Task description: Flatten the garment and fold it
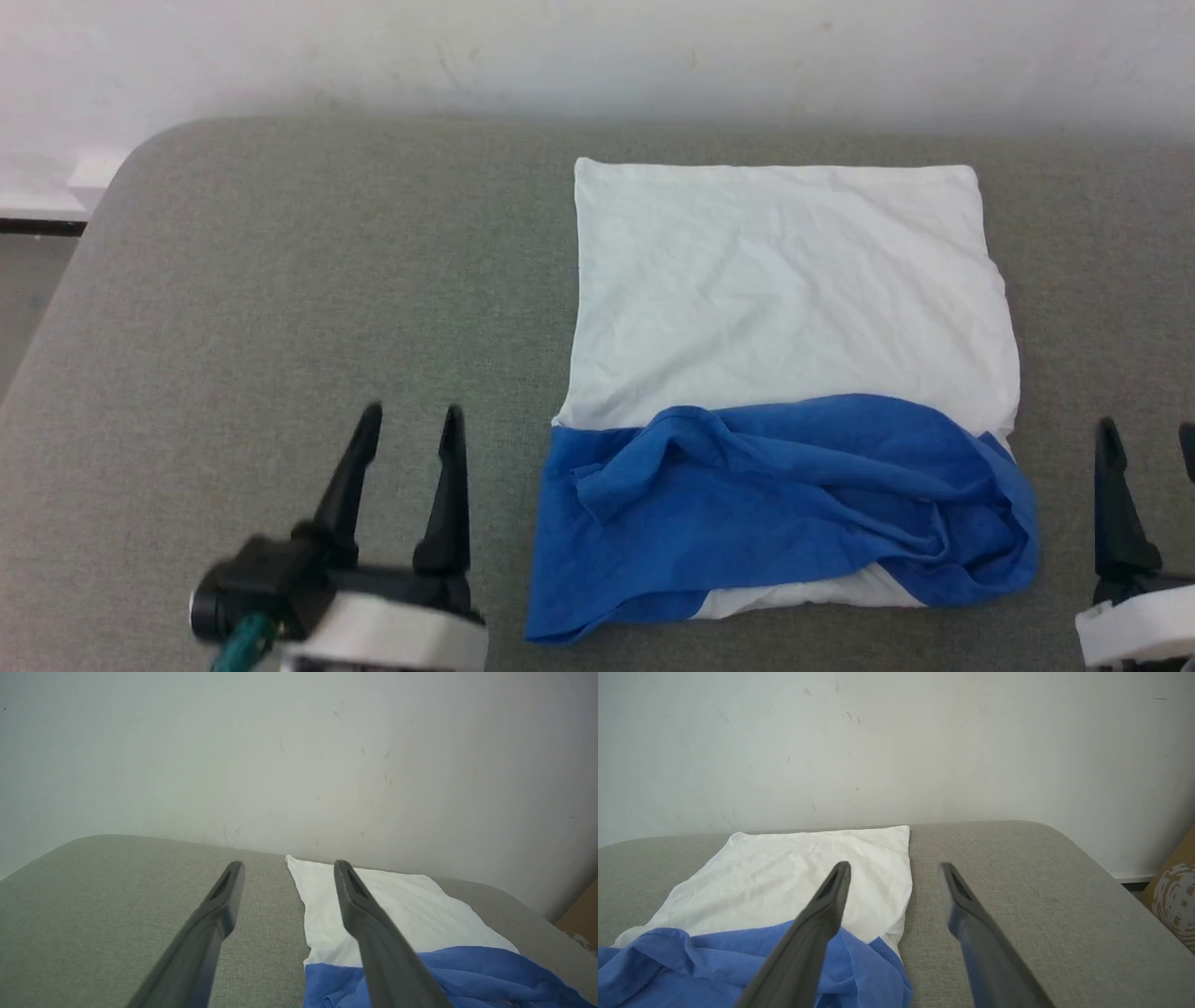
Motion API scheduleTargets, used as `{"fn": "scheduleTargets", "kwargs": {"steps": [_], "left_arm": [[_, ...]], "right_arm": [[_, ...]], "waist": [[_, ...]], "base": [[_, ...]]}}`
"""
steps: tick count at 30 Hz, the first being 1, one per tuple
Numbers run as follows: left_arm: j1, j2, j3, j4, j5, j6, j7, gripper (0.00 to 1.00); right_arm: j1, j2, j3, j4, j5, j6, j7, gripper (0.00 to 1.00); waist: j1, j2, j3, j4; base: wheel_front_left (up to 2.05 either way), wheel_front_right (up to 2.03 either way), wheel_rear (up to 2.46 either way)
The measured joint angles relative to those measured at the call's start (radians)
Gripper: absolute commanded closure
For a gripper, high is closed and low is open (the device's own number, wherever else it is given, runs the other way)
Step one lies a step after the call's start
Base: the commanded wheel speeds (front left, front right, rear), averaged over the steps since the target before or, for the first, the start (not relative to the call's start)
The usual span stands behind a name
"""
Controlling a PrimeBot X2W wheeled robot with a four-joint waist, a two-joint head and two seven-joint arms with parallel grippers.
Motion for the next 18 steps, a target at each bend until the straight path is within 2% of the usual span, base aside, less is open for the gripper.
{"fn": "scheduleTargets", "kwargs": {"steps": [4, 6, 10, 14, 18], "left_arm": [[-0.17, 0.03, -0.007, -0.018, 0.035, -0.025, 0.077, 0.0], [-0.289, 0.054, -0.012, -0.019, 0.06, -0.049, 0.135, 0.0], [-0.551, 0.069, -0.027, -0.007, 0.077, -0.094, 0.275, 0.0], [-0.808, 0.083, -0.041, 0.053, 0.086, -0.153, 0.421, 0.0], [-1.028, 0.07, -0.04, 0.149, 0.073, -0.185, 0.54, 0.0]], "right_arm": [[-0.031, 0.0, 0.006, -0.021, 0.001, 0.0, 0.009, 0.0], [-0.047, 0.0, 0.011, -0.026, 0.007, 0.0, 0.012, 0.0], [-0.078, -0.007, 0.031, -0.033, 0.026, 0.0, 0.013, 0.0], [-0.114, -0.031, 0.039, -0.042, 0.06, 0.0, -0.001, 0.0], [-0.14, -0.06, 0.04, -0.057, 0.091, 0.0, -0.013, 0.0]], "waist": [[0.0, 0.0, 0.035, -0.001], [0.0001, 0.0, 0.06, -0.001], [0.0002, 0.0, 0.12, -0.006], [0.0003, 0.0, 0.191, -0.015], [0.0004, 0.0, 0.267, -0.03]], "base": [[0.0, 0.0, 0.0], [0.0, 0.0, 0.0], [0.0, 0.0, 0.0], [0.0, 0.0, 0.0], [0.0, 0.0, 0.0]]}}
